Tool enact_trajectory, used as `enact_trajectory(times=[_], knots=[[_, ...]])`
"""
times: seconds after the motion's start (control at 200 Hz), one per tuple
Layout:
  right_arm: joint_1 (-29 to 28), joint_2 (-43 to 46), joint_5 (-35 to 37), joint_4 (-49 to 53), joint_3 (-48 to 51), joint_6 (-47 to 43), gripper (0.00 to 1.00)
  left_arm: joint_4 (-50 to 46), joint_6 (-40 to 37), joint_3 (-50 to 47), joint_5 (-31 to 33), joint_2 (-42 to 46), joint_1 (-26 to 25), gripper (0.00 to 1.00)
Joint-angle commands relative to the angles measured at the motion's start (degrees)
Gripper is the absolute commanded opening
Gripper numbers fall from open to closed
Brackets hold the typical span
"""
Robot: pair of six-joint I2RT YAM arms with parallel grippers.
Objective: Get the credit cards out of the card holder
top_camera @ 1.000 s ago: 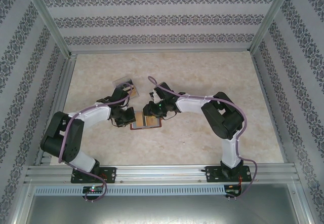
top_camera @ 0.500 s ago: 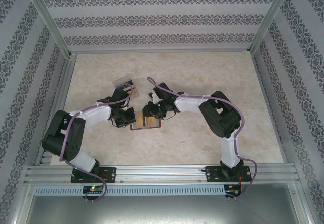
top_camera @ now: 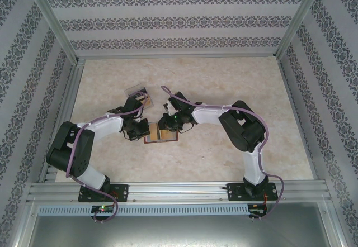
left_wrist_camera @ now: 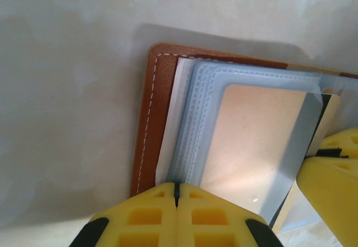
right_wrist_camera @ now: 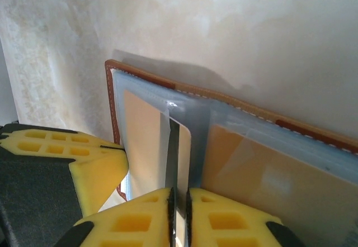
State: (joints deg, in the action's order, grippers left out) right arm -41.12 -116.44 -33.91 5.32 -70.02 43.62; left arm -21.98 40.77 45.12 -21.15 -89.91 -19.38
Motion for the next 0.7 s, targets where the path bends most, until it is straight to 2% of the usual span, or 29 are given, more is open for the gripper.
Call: enact_trajectory(times=[0.0,0.05,0.215,0.694], knots=[[-0.2,-0.8,-1.3,0.0,0.5,-0.1,0.12,-0.4,-0.3,-1.9,1.0,-2.0,0.1,0.00],[0.3,-0.5,-1.6,-0.9,1.3,-0.1,0.06,-0.5,-0.4,-2.0,1.1,-2.0,0.1,0.00],[2.4,0.8,-2.8,-3.1,3.6,-0.8,0.00,-1.2,-0.9,-2.2,1.8,-2.2,0.1,0.00],[8.9,7.5,-4.8,-0.5,8.3,-5.6,0.00,-2.1,-1.8,-1.5,2.2,-2.6,0.1,0.00]])
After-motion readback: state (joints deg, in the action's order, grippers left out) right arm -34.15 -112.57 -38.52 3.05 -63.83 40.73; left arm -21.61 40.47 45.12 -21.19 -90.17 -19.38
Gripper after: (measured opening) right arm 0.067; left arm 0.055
